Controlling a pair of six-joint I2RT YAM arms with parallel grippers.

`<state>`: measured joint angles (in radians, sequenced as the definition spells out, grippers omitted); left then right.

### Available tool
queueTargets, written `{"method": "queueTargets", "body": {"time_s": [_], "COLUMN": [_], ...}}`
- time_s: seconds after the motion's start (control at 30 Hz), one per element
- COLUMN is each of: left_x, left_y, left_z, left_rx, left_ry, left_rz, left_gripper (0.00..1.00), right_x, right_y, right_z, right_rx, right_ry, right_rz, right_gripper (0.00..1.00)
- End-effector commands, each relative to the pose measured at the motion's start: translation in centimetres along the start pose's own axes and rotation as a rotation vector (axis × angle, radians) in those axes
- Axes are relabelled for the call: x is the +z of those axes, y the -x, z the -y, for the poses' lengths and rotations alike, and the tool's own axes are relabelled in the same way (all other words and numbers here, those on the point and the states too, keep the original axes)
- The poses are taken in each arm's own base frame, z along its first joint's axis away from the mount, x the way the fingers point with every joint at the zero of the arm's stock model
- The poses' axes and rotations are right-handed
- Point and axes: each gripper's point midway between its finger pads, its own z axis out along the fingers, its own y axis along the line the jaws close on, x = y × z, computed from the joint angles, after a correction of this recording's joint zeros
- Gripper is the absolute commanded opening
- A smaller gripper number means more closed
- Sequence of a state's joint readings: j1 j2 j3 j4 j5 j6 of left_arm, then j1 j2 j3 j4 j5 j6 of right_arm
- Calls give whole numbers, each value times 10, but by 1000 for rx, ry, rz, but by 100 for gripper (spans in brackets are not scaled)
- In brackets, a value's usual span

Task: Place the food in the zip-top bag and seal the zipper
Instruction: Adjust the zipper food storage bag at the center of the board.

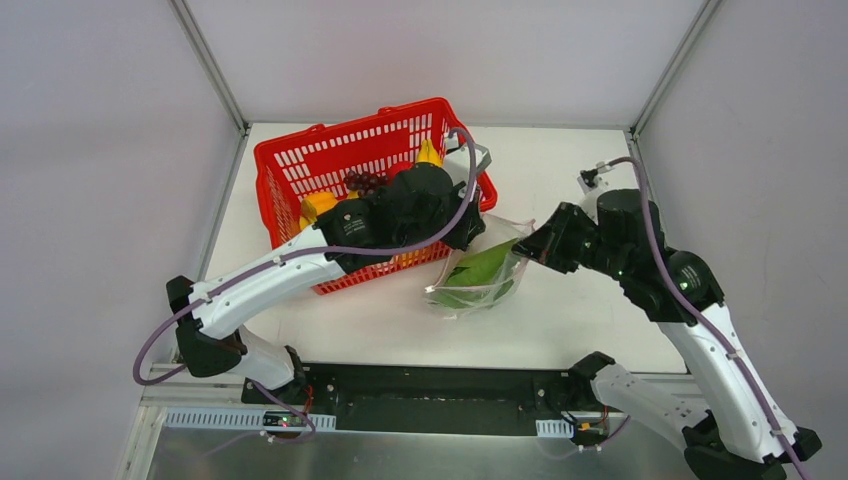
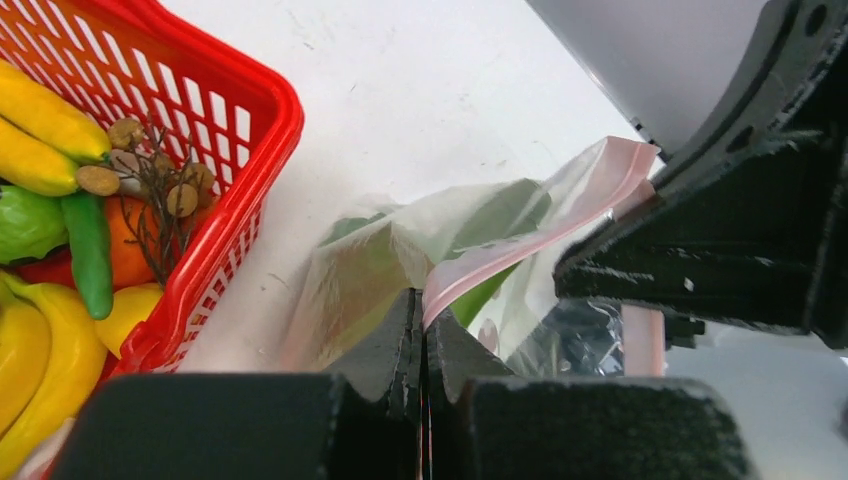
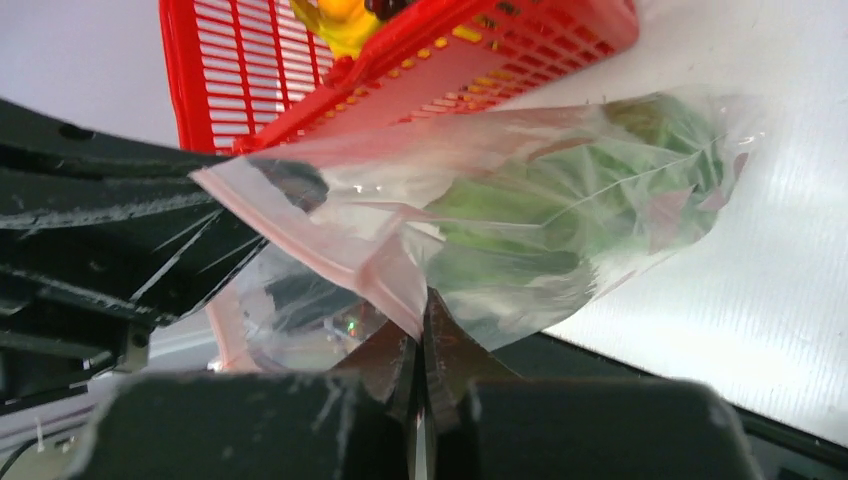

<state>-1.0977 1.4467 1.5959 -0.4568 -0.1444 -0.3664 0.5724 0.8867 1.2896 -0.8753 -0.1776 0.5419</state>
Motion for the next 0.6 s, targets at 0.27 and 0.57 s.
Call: {"method": "queueTargets", "body": {"time_s": [0.27,0.57], "left_x": [7,13], "left_y": [-5,9], "left_z": [-18,-29], "left_rx": [-135,-158], "left_ry": [54,57], "left_rz": [-83,-42], "left_gripper": [0,0], "right_x": [41,22], "right_y": [42,21], "right_z": [33,-7], "right_rx": [-41,62], "right_ry": [-196,34], "right_rz": [126,63], "right_gripper": [29,64]}}
